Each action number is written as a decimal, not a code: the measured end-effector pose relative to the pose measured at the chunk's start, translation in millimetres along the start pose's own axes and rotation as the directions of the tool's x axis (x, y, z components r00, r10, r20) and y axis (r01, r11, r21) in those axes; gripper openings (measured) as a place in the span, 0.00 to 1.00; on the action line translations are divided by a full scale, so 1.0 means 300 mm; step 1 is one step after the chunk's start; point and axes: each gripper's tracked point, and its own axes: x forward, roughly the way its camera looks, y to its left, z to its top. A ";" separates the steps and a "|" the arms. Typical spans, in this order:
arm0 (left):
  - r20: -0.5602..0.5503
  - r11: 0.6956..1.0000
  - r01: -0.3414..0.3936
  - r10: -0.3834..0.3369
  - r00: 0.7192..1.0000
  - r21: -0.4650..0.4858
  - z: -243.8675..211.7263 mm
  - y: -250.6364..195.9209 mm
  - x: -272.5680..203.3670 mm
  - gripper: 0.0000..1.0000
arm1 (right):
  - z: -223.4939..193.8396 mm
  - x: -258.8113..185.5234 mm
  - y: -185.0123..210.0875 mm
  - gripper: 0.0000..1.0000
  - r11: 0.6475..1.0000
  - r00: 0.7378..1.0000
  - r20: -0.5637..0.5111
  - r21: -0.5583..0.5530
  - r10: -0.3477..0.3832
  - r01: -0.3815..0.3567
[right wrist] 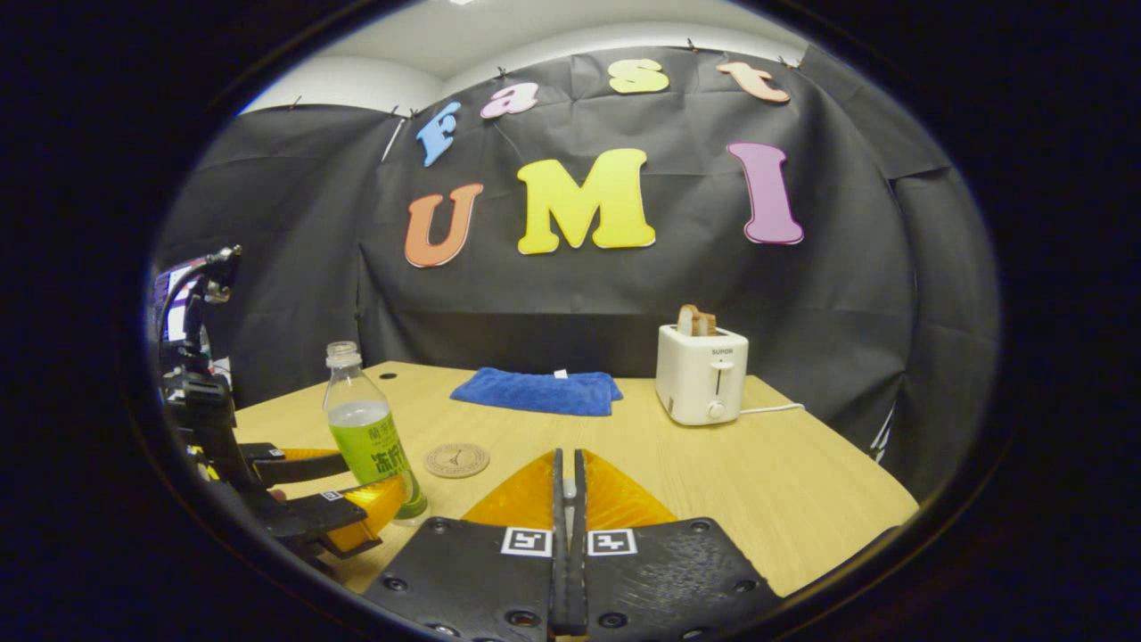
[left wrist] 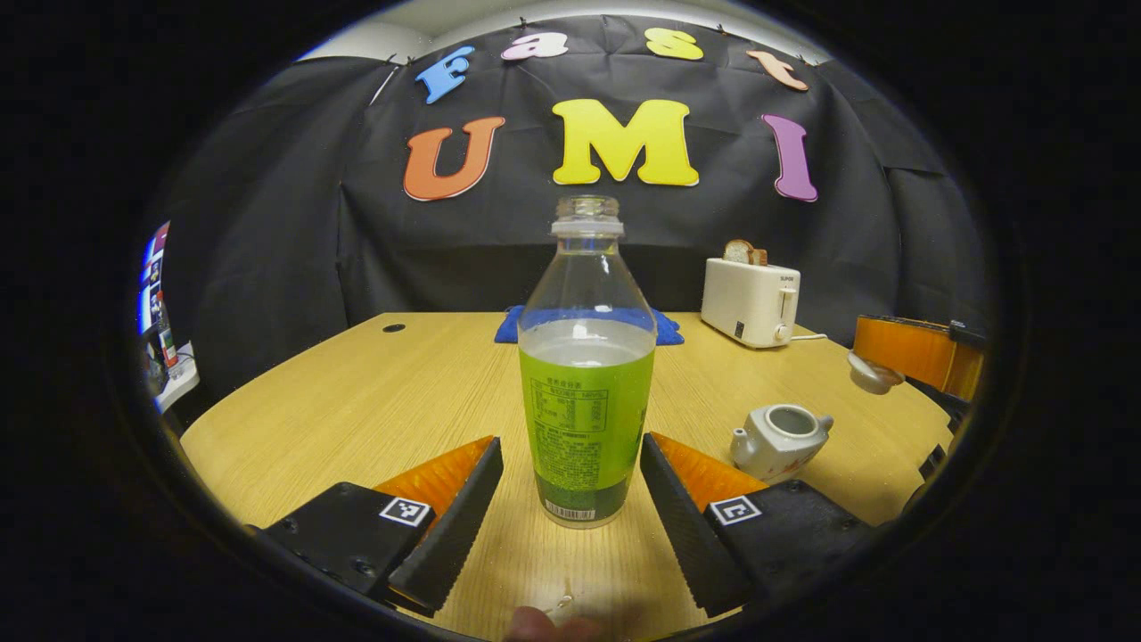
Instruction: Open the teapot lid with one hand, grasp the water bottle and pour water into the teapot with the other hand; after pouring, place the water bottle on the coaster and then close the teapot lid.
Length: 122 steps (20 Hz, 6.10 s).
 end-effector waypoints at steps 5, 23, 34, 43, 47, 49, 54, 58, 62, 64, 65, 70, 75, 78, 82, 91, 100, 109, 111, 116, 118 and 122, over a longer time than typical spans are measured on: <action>-0.021 1.000 0.007 -0.006 1.000 0.020 -0.010 -0.007 0.019 0.91 | -0.009 -0.013 -0.030 0.00 1.000 1.000 0.000 0.005 -0.004 0.004; 0.022 0.611 -0.165 0.235 0.972 0.774 0.182 0.128 -0.031 0.74 | -0.050 -0.089 -0.252 0.00 0.998 1.000 0.001 0.051 -0.027 0.027; 0.040 0.076 -0.061 0.258 0.965 0.995 0.228 0.065 -0.028 0.74 | -0.106 -0.122 -0.344 0.00 0.997 0.999 -0.016 0.069 -0.029 0.030; 0.021 -0.130 0.014 0.261 0.965 0.991 0.211 0.011 -0.026 0.74 | -0.139 -0.131 -0.389 0.00 0.995 0.999 -0.020 0.090 -0.031 0.033; 0.037 -0.207 0.021 0.270 0.962 0.978 0.229 0.005 -0.011 0.74 | -0.148 -0.141 -0.408 0.00 0.994 0.999 -0.020 0.096 -0.040 0.042; 0.063 -0.258 0.008 0.266 0.962 0.966 0.254 -0.007 -0.008 0.74 | -0.157 -0.143 -0.415 0.00 0.994 0.999 -0.020 0.101 -0.042 0.043; 0.065 -0.336 0.027 0.263 0.963 0.942 0.270 -0.021 0.008 0.74 | -0.164 -0.147 -0.434 0.00 0.993 0.998 -0.022 0.103 -0.052 0.054; 0.090 -0.399 0.023 0.261 0.961 0.916 0.298 -0.038 0.024 0.72 | -0.169 -0.148 -0.433 0.00 0.993 0.998 -0.018 0.103 -0.055 0.056; 0.132 -0.458 0.001 0.257 0.957 0.889 0.329 -0.049 0.009 0.74 | -0.170 -0.151 -0.433 0.00 0.993 0.999 -0.016 0.110 -0.047 0.049; 0.135 -0.488 0.009 0.258 0.957 0.873 0.338 -0.049 0.005 0.74 | -0.171 -0.149 -0.428 0.00 0.993 0.999 -0.017 0.112 -0.044 0.046; 0.139 -0.494 0.008 0.260 0.956 0.869 0.345 -0.052 0.002 0.74 | -0.172 -0.153 -0.425 0.00 0.993 0.999 -0.016 0.113 -0.043 0.044; 0.186 -0.550 -0.014 0.259 0.948 0.835 0.395 -0.076 -0.006 0.74 | -0.158 -0.159 -0.418 0.00 0.993 0.999 -0.002 0.112 -0.039 0.039; 0.216 -0.599 -0.016 0.263 0.940 0.800 0.429 -0.086 -0.013 0.74 | -0.156 -0.165 -0.420 0.00 0.993 0.999 0.002 0.115 -0.037 0.036; 0.224 -0.626 -0.005 0.271 0.936 0.780 0.431 -0.087 -0.019 0.74 | -0.159 -0.168 -0.418 0.00 0.993 0.999 0.001 0.116 -0.034 0.034; 0.242 -0.651 -0.017 0.257 0.936 0.758 0.447 -0.106 -0.024 0.73 | -0.156 -0.170 -0.415 0.00 0.993 1.000 0.005 0.117 -0.030 0.030; 0.248 -0.610 -0.050 0.244 0.937 0.791 0.464 -0.116 -0.012 0.73 | -0.141 -0.178 -0.425 0.00 0.993 0.999 0.016 0.114 -0.041 0.039; 0.208 -0.250 -0.146 0.242 0.948 0.957 0.352 -0.014 -0.005 0.73 | -0.112 -0.208 -0.423 0.00 0.991 0.998 0.026 0.116 -0.062 0.059; -0.012 0.626 -0.147 0.242 0.970 0.766 0.168 0.110 -0.047 0.74 | -0.065 -0.212 -0.319 0.00 0.994 0.999 0.031 0.107 -0.013 0.010; -0.074 0.752 -0.118 0.217 0.973 0.648 0.122 0.112 -0.062 0.74 | -0.054 -0.211 -0.306 0.00 0.995 0.999 0.038 0.095 -0.012 0.008; -0.044 0.886 -0.144 0.181 0.982 0.441 0.129 0.122 -0.085 0.74 | -0.048 -0.203 -0.266 0.00 0.997 0.999 0.033 0.078 0.000 -0.002; -0.023 0.932 -0.122 0.138 0.990 0.341 0.141 0.105 -0.077 0.74 | -0.040 -0.195 -0.255 0.00 0.997 0.999 0.040 0.073 -0.003 0.000; 0.024 0.982 -0.079 0.076 0.997 0.172 0.197 0.082 -0.052 0.74 | -0.050 -0.181 -0.217 0.00 0.998 0.999 0.032 0.061 0.006 -0.008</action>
